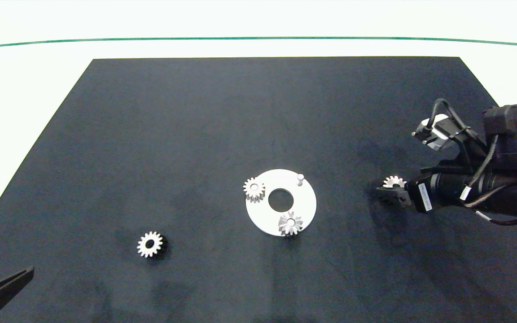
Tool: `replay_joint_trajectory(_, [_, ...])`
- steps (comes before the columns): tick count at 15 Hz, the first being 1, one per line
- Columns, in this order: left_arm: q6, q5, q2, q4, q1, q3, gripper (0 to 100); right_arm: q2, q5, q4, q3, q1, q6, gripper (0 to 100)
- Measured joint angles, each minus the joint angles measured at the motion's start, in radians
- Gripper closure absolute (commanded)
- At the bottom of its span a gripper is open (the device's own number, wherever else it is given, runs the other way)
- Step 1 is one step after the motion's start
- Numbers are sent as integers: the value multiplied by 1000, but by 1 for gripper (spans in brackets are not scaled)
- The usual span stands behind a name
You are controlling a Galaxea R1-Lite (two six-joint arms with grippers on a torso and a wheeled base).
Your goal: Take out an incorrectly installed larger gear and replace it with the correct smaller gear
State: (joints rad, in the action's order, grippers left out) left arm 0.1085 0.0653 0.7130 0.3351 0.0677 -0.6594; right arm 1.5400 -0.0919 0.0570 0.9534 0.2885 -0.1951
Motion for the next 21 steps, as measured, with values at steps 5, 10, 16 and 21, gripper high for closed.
replay_joint_trajectory(5, [4, 0, 14, -2, 116, 21, 0, -136, 7, -31, 1, -28, 2, 0])
replay_joint_trajectory(10, [3, 2, 107, -32, 197, 28, 0, -260, 23, -67, 0, -78, 3, 0])
replay_joint_trajectory(16, [8, 4, 288, -427, 253, 186, 0, -373, 44, -129, -11, -92, 5, 0])
replay_joint_trajectory(21, [-8, 1, 386, -440, 301, 211, 0, -408, 55, -135, -15, -93, 29, 0])
